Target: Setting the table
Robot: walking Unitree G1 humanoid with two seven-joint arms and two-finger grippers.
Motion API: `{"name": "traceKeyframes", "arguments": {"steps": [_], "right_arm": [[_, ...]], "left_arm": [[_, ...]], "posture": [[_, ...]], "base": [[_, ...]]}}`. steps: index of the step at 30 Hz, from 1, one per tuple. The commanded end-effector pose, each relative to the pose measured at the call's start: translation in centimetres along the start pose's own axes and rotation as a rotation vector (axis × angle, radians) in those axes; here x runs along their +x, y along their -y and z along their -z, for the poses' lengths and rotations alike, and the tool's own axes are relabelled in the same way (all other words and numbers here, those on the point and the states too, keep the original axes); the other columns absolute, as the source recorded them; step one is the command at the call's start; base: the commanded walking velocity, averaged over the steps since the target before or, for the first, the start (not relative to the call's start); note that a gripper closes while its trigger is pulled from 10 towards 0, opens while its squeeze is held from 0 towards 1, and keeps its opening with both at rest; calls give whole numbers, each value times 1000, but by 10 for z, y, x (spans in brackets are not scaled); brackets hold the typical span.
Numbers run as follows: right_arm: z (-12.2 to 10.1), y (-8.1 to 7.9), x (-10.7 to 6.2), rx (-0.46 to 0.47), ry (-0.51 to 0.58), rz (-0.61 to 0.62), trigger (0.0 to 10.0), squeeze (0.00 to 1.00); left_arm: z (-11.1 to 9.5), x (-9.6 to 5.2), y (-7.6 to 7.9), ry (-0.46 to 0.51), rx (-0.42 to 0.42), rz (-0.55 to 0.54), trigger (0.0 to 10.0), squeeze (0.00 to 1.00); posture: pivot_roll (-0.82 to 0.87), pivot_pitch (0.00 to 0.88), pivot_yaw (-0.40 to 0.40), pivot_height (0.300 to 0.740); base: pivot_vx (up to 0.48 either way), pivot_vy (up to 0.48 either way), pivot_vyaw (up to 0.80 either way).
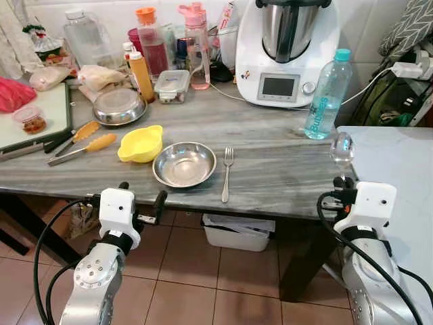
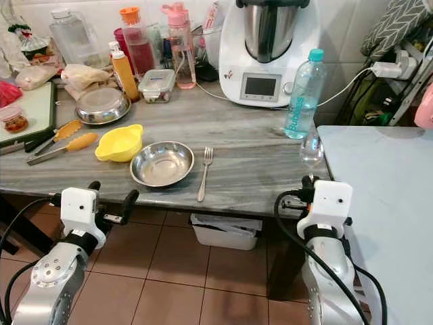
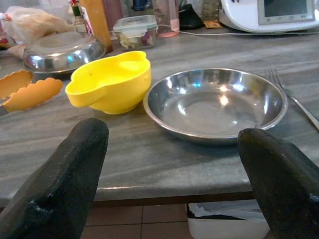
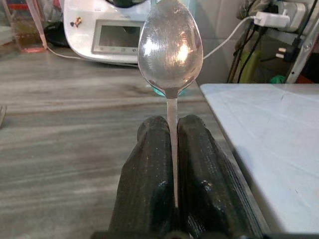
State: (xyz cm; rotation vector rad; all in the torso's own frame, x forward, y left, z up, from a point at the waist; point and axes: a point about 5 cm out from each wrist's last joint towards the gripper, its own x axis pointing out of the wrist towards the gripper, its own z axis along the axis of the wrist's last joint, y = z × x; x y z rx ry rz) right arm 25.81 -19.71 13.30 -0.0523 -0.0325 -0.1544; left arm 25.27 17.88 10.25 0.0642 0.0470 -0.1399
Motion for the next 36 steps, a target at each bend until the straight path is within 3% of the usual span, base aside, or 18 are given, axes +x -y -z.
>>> {"name": "traceKeyframes", "arguments": {"steps": [1,27,36], "right_arm": [[-5,-5,2,3,16,-28,10000,0],[-4,-5,0,7,13,-12,10000,0],[-4,-4,1,5,16,-1,10000,0]], "left_arm": [[-5,0,-5,8,7,-15,10000,0],[-5,9,3,4,26,29,10000,0],[-12,11,13,49,30,101,10000,0]], "posture": [[-45,21,44,740],[-55,21,61,740],[-57,19,64,740]], "base": [[0,0,0],[0,392,0],[0,57,0]]}}
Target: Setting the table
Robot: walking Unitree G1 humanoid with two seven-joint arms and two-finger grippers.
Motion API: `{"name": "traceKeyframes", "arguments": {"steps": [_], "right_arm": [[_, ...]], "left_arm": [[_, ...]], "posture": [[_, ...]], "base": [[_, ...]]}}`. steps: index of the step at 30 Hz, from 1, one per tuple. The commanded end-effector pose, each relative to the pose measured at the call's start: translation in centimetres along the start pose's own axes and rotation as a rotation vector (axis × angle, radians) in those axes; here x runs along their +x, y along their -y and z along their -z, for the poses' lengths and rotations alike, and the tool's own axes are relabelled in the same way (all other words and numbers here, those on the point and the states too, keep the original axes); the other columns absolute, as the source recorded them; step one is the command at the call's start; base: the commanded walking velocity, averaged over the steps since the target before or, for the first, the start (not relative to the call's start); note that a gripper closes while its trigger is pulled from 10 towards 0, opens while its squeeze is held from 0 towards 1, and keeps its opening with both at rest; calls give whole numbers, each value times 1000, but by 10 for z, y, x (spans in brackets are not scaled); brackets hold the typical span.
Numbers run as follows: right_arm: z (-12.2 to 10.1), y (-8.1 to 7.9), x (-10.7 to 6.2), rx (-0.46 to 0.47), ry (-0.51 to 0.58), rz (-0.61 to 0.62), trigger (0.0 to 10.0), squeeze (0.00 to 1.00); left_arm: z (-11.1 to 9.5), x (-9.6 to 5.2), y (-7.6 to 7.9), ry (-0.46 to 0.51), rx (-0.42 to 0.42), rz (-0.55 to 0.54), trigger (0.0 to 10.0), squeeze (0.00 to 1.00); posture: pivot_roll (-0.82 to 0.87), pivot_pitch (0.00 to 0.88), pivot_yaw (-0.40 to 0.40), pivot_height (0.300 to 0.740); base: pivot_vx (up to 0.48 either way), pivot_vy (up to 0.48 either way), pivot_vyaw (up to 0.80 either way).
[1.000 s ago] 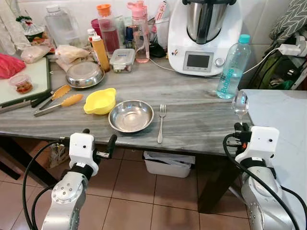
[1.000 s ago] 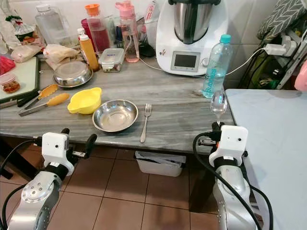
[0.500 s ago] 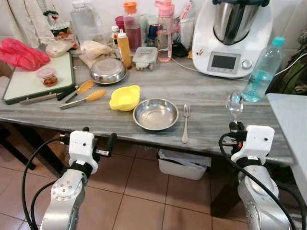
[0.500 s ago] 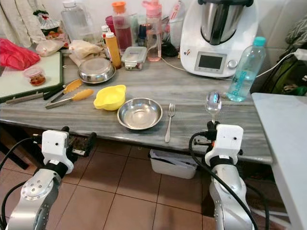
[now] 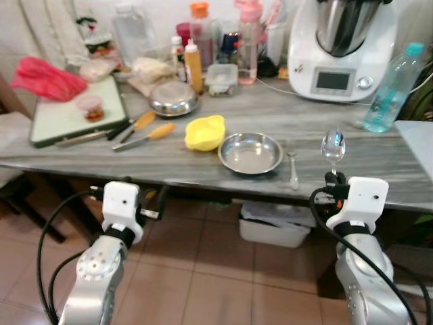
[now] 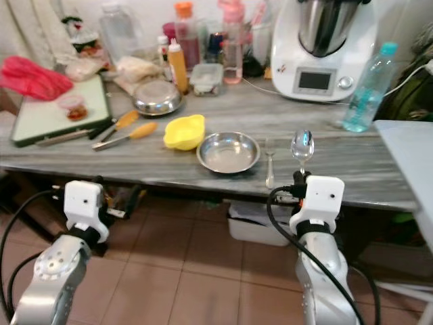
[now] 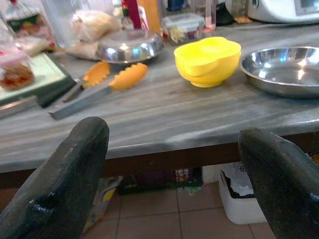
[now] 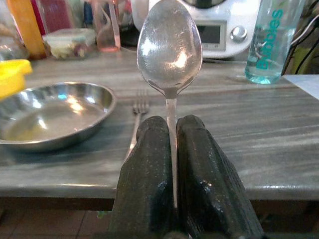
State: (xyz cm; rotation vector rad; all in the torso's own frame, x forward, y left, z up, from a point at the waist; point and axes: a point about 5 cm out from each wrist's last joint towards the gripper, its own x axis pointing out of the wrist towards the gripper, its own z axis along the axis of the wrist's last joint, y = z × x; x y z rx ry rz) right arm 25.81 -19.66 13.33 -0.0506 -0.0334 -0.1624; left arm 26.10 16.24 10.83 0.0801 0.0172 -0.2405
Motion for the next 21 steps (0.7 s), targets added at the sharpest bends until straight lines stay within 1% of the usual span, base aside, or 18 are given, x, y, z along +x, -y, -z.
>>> {"name": "traceKeyframes", "arguments": {"steps": [1,6,11,17,21], "right_arm": [[-4,-3,2,4,15,-7,10000,0],[-3,-3,2,12,10,3,10000,0],[-4,-1,4,11,12,6,10000,0],[-3,-2,5,7,14,5,10000,0],[-4,-2,5,5,16,3,10000,0]], "left_arm": [[-5,1,0,21,4,8,10000,0],[-7,4,5,30,-9,21,10000,0],[-7,6,8,35,-17,36,10000,0],[-9,7,9,45,-25,48,10000,0],[-9,7,10,45,-26,50,10000,0]], "posture": [[-58,19,64,740],[-58,17,64,740],[-58,14,65,740],[-58,13,65,740],[-59,11,66,740]], "base": [[0,0,0],[0,0,0],[0,0,-556],[0,0,0],[0,-303,0]]}}
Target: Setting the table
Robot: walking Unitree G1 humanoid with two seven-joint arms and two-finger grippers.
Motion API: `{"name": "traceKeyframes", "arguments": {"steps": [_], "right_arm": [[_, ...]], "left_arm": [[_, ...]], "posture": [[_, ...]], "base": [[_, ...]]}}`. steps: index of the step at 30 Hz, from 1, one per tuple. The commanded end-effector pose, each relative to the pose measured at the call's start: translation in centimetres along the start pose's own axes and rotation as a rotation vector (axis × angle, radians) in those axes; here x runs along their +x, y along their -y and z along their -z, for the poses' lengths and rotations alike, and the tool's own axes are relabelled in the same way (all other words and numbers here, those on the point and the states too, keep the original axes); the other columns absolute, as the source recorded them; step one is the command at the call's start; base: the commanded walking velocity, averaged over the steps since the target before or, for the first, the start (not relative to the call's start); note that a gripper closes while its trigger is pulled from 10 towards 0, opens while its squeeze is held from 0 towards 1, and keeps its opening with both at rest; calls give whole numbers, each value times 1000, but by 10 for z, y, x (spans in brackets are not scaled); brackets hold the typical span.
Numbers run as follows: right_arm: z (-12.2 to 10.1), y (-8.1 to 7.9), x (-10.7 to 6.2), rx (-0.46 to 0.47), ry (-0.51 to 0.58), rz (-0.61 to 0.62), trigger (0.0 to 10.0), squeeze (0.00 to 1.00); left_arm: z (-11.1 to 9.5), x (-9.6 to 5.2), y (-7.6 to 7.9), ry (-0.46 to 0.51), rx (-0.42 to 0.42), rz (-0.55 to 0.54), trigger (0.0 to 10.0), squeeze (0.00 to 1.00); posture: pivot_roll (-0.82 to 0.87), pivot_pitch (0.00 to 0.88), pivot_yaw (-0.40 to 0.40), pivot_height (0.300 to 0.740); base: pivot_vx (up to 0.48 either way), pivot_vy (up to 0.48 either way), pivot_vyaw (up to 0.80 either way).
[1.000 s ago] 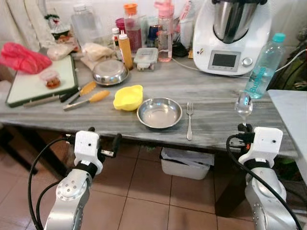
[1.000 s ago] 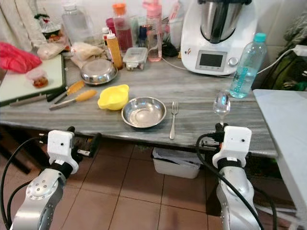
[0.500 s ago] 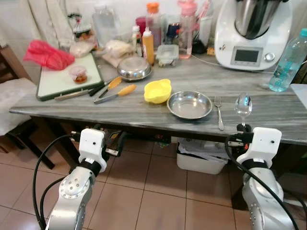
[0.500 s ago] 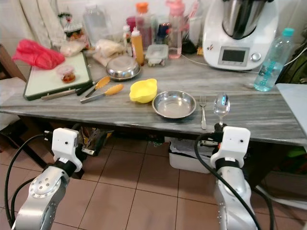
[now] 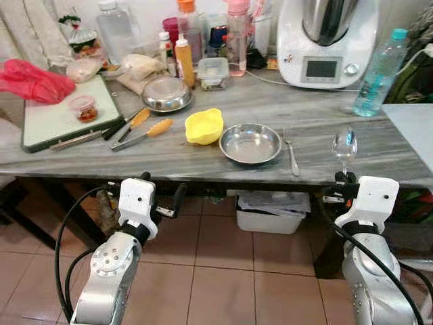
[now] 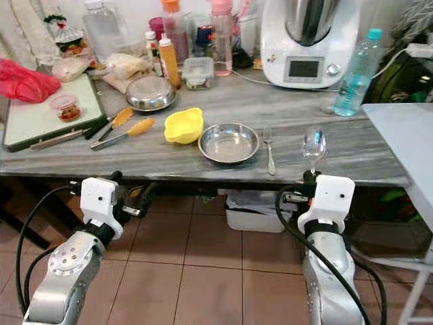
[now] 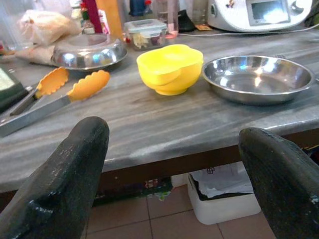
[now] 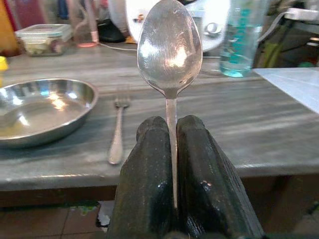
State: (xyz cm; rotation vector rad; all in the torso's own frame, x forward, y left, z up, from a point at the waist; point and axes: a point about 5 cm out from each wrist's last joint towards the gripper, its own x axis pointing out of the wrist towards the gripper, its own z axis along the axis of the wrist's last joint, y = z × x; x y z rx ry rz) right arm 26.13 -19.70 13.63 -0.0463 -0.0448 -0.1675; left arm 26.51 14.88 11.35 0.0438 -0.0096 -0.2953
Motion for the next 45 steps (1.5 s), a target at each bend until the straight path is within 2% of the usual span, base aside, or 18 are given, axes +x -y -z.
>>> {"name": "traceKeyframes", "arguments": {"steps": [1,12,20,35,45], "right_arm": [[-1,-2,2,-1,5,-2,10000,0],[-3,-2,4,-7,14,-5,10000,0],[-3,-2,5,-10,12,-8,10000,0],[-3,-3,5,-4,14,-5,10000,0],[-1,-3,3,-3,10,4,10000,0]], "left_arm": [[-3,1,-2,12,7,-3,10000,0],[-2,3,0,11,0,2,10000,0],[0,3,-2,2,-12,-37,10000,0],[-3,5,-1,26,-26,14,10000,0],[-3,4,1,25,-34,41,10000,0]], "posture": [[-60,10,65,740],[-61,3,61,740],[-61,4,58,740],[-61,8,63,740],[-65,14,68,740]], "base": [[0,-461,0],[0,-480,0],[0,0,0],[0,0,0],[294,0,0]]}}
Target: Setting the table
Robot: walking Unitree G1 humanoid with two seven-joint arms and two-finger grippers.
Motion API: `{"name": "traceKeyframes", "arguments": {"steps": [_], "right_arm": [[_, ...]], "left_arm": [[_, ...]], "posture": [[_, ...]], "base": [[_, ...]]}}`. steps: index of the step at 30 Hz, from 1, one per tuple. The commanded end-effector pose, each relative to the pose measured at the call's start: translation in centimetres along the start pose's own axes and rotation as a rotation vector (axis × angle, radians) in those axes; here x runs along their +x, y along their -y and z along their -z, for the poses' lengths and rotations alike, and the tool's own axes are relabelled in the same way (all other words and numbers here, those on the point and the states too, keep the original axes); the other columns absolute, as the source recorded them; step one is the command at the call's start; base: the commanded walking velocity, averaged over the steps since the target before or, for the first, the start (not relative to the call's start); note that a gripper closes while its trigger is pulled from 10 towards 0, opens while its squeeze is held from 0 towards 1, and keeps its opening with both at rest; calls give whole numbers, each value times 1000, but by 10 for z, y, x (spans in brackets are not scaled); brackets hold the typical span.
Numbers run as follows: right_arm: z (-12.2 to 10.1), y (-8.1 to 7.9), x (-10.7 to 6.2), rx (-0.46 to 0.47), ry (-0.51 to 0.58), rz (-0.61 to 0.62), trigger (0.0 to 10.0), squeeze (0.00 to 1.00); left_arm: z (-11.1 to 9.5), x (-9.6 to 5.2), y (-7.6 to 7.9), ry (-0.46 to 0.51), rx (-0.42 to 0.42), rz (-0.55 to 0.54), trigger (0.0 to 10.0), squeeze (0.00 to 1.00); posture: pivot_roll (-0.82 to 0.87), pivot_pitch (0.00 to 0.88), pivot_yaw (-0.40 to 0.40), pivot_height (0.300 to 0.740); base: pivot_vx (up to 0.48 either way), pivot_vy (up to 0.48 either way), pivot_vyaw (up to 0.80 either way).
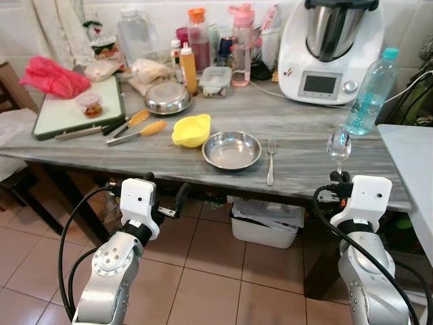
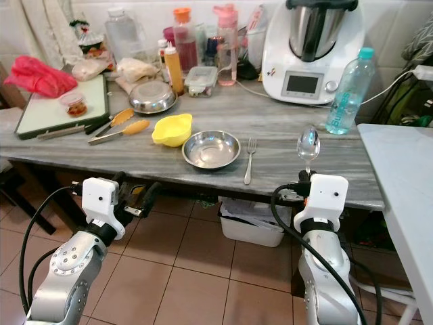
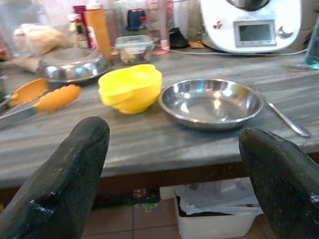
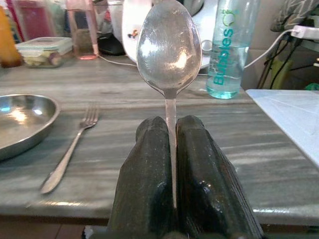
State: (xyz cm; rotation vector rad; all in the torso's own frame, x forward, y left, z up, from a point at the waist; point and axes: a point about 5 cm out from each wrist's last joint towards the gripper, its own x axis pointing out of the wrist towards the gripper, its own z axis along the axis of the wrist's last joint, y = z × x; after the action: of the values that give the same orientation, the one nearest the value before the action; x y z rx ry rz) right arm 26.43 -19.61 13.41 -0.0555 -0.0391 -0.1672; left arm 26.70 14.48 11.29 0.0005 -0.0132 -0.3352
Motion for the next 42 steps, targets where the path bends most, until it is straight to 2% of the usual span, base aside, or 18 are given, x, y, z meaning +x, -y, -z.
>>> {"name": "traceKeyframes", "arguments": {"steps": [1,13,31,38,42], "right_arm": [[-3,-1,0,6,14,6,10000,0],[-4,-1,0,9,15,9,10000,0],[-1,-5,-3,21,2,4,10000,0],[2,-9,-7,32,-12,0,10000,0],[9,-12,-10,85,-56,4,10000,0]], "left_arm": [[-4,1,-2,13,8,4,10000,0],[-3,5,2,15,-2,18,10000,0],[-1,0,2,0,6,21,10000,0],[1,-9,3,-10,-3,80,10000,0],[3,-18,5,-38,10,175,10000,0]], "posture": [[-68,15,68,740],[-76,3,61,740],[-68,18,67,740],[-64,25,65,740],[-58,33,65,740]], "base": [[356,0,0],[359,0,0],[354,0,0],[0,0,0],[0,0,0]]}}
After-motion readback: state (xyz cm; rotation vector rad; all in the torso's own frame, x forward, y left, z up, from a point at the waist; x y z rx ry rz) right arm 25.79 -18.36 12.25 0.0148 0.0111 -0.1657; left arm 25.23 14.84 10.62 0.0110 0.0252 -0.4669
